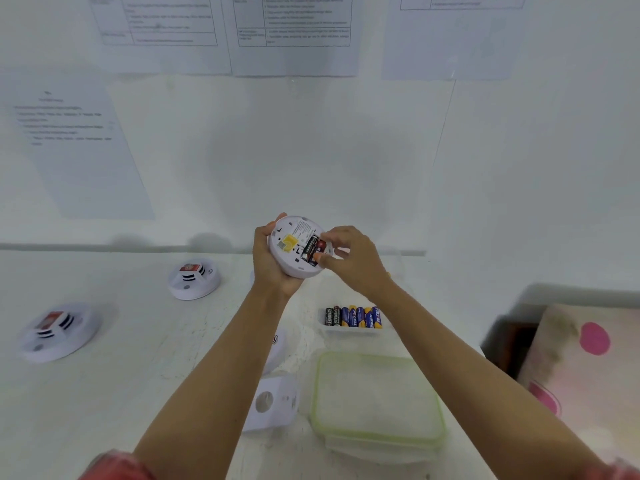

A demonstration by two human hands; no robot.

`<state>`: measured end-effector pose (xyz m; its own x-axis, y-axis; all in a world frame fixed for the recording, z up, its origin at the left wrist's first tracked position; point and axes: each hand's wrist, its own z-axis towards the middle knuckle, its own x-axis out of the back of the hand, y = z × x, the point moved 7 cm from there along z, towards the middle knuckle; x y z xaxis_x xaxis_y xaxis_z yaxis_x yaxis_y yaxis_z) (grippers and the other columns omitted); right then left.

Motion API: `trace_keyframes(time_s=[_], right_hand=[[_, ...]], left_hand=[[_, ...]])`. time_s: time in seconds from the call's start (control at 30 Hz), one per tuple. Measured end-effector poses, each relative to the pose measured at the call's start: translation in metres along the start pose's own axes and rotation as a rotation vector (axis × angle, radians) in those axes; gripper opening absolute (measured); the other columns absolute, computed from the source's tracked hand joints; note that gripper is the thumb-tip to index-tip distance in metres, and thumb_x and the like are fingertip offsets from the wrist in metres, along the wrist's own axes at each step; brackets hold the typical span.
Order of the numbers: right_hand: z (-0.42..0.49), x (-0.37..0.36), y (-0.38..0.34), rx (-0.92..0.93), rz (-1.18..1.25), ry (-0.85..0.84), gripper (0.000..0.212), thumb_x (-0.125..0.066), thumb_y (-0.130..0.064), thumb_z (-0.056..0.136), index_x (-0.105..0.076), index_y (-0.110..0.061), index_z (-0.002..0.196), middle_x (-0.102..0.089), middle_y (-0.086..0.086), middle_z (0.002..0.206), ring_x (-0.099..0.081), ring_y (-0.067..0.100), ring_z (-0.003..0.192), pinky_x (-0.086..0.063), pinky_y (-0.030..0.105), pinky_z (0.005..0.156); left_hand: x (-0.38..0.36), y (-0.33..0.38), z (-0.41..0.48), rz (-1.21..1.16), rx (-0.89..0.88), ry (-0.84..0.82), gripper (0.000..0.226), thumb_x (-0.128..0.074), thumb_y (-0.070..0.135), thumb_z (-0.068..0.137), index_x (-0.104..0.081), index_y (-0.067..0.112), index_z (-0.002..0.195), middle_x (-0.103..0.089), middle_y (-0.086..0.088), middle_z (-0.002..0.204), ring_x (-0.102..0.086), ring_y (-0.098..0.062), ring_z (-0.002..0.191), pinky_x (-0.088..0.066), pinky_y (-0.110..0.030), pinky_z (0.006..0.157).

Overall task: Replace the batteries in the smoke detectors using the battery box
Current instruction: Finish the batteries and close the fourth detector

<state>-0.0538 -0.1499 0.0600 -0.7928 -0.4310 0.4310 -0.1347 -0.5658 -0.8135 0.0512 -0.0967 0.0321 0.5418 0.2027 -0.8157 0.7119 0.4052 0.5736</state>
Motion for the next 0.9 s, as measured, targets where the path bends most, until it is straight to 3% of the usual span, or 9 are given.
trace_keyframes(time_s=[0.17,0.3,0.37,0.5,0.6,0.7,0.8,0.9], right_hand=[[0.000,-0.007,0.006,-0.044,-0.028,0.044,0.021,-0.061,-0.010,0.086,-0.065,-0.004,0.106,-0.060,0.010,0.112,-0.057,0.010,0.081,-0.044,0.004,0.064],[-0.007,-0.019,0.010,-0.076,0.009,0.052,0.019,-0.061,-0.010,0.085,-0.066,-0.005,0.103,-0.063,0.009,0.109,-0.058,0.011,0.076,-0.043,0.002,0.060],[-0.010,-0.026,0.008,-0.086,0.016,0.036,0.020,-0.061,-0.010,0.085,-0.066,-0.006,0.104,-0.064,0.008,0.108,-0.060,0.014,0.077,-0.043,0.002,0.059],[-0.025,-0.044,-0.003,-0.114,0.043,0.002,0.021,-0.062,-0.010,0.084,-0.067,-0.007,0.104,-0.064,0.007,0.098,-0.061,0.016,0.078,-0.042,0.001,0.057],[-0.044,-0.059,-0.014,-0.152,0.079,-0.011,0.021,-0.060,-0.008,0.084,-0.065,-0.008,0.104,-0.060,0.001,0.093,-0.060,0.014,0.076,-0.045,0.010,0.066],[-0.064,-0.073,-0.017,-0.241,0.055,-0.057,0.023,-0.056,-0.009,0.085,-0.061,-0.010,0.107,-0.061,0.003,0.099,-0.061,0.019,0.094,-0.046,0.027,0.079],[-0.098,-0.088,-0.019,-0.313,-0.130,-0.230,0.030,-0.061,-0.011,0.082,-0.059,-0.011,0.111,-0.060,0.004,0.109,-0.055,0.016,0.096,-0.045,0.025,0.080],[-0.137,-0.103,-0.018,-0.289,-0.386,-0.396,0.047,-0.070,-0.017,0.077,-0.052,-0.011,0.120,-0.052,0.006,0.126,-0.049,0.018,0.110,-0.041,0.030,0.094]], left_hand=[[0.018,-0.001,-0.005,0.020,0.035,0.067,0.015,-0.046,0.034,0.078,-0.058,0.025,0.081,-0.061,-0.006,0.087,-0.055,-0.025,0.082,-0.044,-0.043,0.082],[0.030,0.001,-0.014,0.030,0.061,0.098,0.019,-0.052,0.035,0.069,-0.061,0.026,0.083,-0.061,-0.007,0.094,-0.055,-0.028,0.087,-0.041,-0.048,0.088],[0.036,0.005,-0.022,0.028,0.065,0.111,0.017,-0.048,0.034,0.076,-0.062,0.026,0.083,-0.062,-0.008,0.094,-0.056,-0.028,0.087,-0.042,-0.050,0.086],[0.051,0.015,-0.042,0.009,0.078,0.135,0.039,-0.040,0.036,0.088,-0.072,0.024,0.070,-0.065,-0.009,0.090,-0.057,-0.029,0.087,-0.041,-0.050,0.090],[0.056,0.026,-0.065,0.039,0.105,0.114,0.034,-0.046,0.036,0.078,-0.073,0.024,0.063,-0.069,-0.007,0.081,-0.057,-0.028,0.086,-0.038,-0.047,0.093],[0.064,0.042,-0.092,0.071,0.128,0.081,0.027,-0.050,0.035,0.070,-0.073,0.023,0.061,-0.071,-0.006,0.076,-0.062,-0.027,0.080,-0.039,-0.045,0.092],[0.083,0.056,-0.121,0.090,0.152,0.079,0.020,-0.052,0.034,0.068,-0.068,0.023,0.076,-0.070,-0.005,0.078,-0.061,-0.025,0.082,-0.043,-0.044,0.089],[0.105,0.064,-0.145,0.119,0.209,0.082,0.020,-0.053,0.035,0.068,-0.063,0.025,0.083,-0.068,-0.006,0.087,-0.060,-0.028,0.086,-0.044,-0.048,0.089]])
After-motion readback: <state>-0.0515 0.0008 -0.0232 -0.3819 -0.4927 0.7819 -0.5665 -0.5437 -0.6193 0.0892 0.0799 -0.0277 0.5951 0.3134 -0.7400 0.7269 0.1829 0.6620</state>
